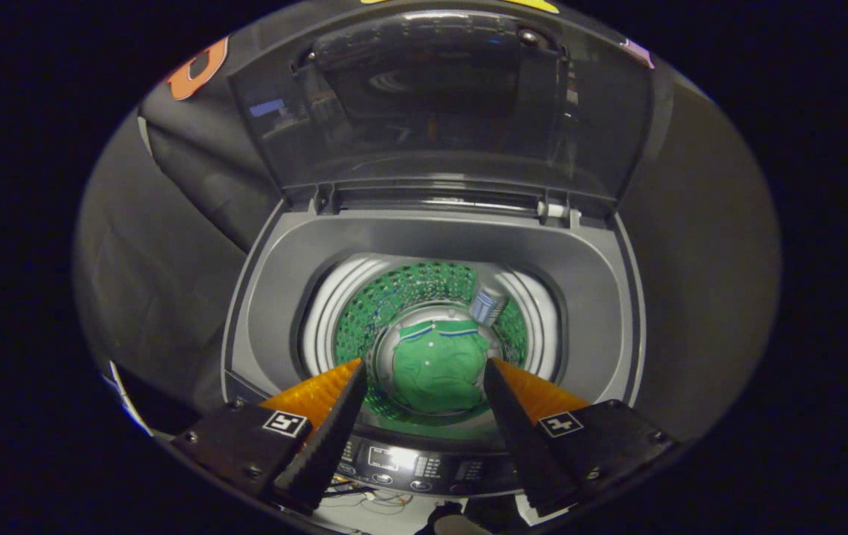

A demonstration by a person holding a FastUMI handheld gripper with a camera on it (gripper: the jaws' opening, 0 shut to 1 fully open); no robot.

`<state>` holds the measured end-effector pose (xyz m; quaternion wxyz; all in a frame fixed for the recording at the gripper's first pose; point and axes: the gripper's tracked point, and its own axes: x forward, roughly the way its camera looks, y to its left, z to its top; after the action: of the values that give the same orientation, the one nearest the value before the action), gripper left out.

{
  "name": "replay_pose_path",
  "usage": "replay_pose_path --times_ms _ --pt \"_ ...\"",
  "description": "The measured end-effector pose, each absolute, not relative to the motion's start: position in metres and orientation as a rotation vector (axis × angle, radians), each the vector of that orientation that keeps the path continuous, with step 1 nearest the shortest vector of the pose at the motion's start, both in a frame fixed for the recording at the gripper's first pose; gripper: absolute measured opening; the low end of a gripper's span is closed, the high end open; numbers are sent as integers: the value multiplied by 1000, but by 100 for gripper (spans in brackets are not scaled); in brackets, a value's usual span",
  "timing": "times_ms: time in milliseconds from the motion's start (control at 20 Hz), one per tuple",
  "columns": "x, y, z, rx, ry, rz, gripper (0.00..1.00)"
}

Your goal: Put the clothes into the washing machine and then close the washing machine lid.

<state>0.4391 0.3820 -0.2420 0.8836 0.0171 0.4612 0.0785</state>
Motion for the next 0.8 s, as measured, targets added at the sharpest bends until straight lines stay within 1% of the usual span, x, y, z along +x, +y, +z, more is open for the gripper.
replay_pose_path --times_ms 350,800 --pt "454 371 -178 16 787 181 98" --pt "475 368 -58 -9 551 205 98"
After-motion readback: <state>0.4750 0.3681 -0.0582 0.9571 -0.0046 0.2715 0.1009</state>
